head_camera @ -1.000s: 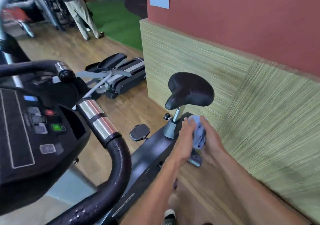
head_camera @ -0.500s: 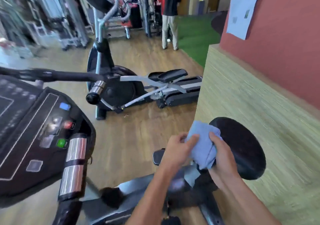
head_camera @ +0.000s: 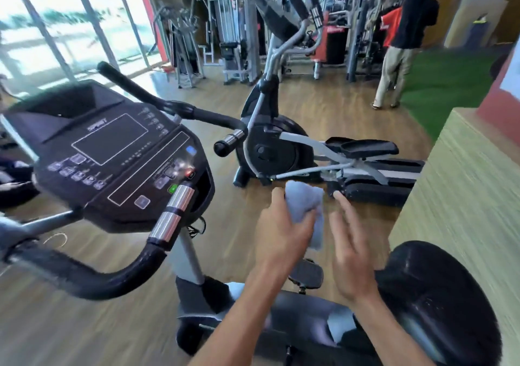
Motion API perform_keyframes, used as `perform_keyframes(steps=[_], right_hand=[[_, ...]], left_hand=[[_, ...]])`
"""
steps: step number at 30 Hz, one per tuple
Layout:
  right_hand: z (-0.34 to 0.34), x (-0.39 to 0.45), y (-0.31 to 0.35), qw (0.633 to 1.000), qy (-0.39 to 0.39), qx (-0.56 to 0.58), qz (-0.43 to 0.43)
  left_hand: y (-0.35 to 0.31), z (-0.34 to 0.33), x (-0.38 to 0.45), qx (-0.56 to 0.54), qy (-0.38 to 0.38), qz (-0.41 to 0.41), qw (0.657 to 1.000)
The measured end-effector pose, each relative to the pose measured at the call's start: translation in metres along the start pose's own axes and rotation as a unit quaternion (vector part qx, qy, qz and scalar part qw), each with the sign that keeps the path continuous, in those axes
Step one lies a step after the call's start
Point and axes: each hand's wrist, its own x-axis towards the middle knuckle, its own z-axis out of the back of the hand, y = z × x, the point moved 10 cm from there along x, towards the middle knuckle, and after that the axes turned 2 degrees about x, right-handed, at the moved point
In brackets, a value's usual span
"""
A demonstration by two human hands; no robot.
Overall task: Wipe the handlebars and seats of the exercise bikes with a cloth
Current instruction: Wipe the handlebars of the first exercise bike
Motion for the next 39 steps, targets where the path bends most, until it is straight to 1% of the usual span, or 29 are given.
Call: perform_keyframes(steps=[1,2,3,4,6,8,11,12,15,17,18,20,22,24,26,28,30,32,34,35,36,37,39], right_hand=[[-0.021,-0.007,0.003,0.994,0.038,0.092,-0.04],[-0.042,-0.014,0.007,0.979,0.07,0.176,-0.079],[-0.058,-0.021,0.011,0.965,0.081,0.227,-0.101],[-0.068,-0.025,0.015,0.957,0.076,0.255,-0.111],[-0.086,-0.032,0.021,0.938,0.069,0.315,-0.126],[-0.106,-0.04,0.034,0.921,0.081,0.36,-0.121],[-0.145,-0.058,0.062,0.906,0.114,0.394,-0.104],[-0.158,-0.062,0.069,0.911,0.118,0.384,-0.093],[-0.2,-0.075,0.087,0.934,0.088,0.339,-0.072],[-0.229,-0.081,0.097,0.939,0.089,0.325,-0.065],[-0.245,-0.084,0.103,0.942,0.102,0.314,-0.06],[-0.281,-0.089,0.111,0.941,0.142,0.302,-0.054],[-0.312,-0.093,0.118,0.937,0.186,0.29,-0.049],[-0.346,-0.099,0.13,0.926,0.248,0.283,-0.039],[-0.379,-0.107,0.146,0.91,0.317,0.265,-0.015],[-0.403,-0.107,0.155,0.905,0.357,0.23,0.031],[-0.421,-0.103,0.165,0.9,0.382,0.188,0.09],[-0.437,-0.1,0.175,0.898,0.388,0.117,0.173],[-0.442,-0.102,0.191,0.892,0.353,0.045,0.28],[-0.446,-0.107,0.197,0.881,0.336,0.014,0.333],[-0.455,-0.115,0.197,0.861,0.333,-0.035,0.383],[-0.47,-0.126,0.192,0.826,0.344,-0.116,0.431],[-0.501,-0.15,0.164,0.728,0.367,-0.304,0.493]], left_hand=[[-0.009,0.015,-0.009,0.033,-0.025,-0.016,0.999],[-0.016,0.027,-0.019,0.063,-0.04,-0.029,0.997],[-0.023,0.038,-0.029,0.081,-0.045,-0.044,0.995],[-0.026,0.047,-0.037,0.089,-0.041,-0.056,0.994],[-0.025,0.066,-0.052,0.063,-0.014,-0.068,0.996],[-0.019,0.094,-0.063,0.01,0.006,-0.07,0.998],[-0.006,0.15,-0.074,-0.074,-0.012,-0.064,0.995],[0.0,0.168,-0.075,-0.1,-0.022,-0.059,0.993],[0.021,0.223,-0.084,-0.183,-0.048,-0.044,0.981],[0.034,0.259,-0.09,-0.225,-0.086,-0.037,0.97],[0.045,0.279,-0.093,-0.244,-0.114,-0.024,0.963],[0.069,0.318,-0.096,-0.267,-0.17,0.004,0.949],[0.082,0.341,-0.096,-0.261,-0.18,0.009,0.948],[0.092,0.357,-0.091,-0.253,-0.19,0.002,0.949],[0.103,0.368,-0.086,-0.279,-0.21,-0.004,0.937],[0.113,0.377,-0.08,-0.322,-0.213,-0.006,0.922],[0.127,0.391,-0.073,-0.359,-0.208,0.015,0.91],[0.141,0.415,-0.068,-0.34,-0.217,0.045,0.914],[0.153,0.449,-0.065,-0.272,-0.27,0.069,0.921],[0.16,0.469,-0.063,-0.24,-0.314,0.08,0.915],[0.167,0.487,-0.06,-0.216,-0.355,0.088,0.906],[0.174,0.503,-0.055,-0.196,-0.382,0.096,0.898],[0.187,0.52,-0.037,-0.151,-0.386,0.114,0.903]])
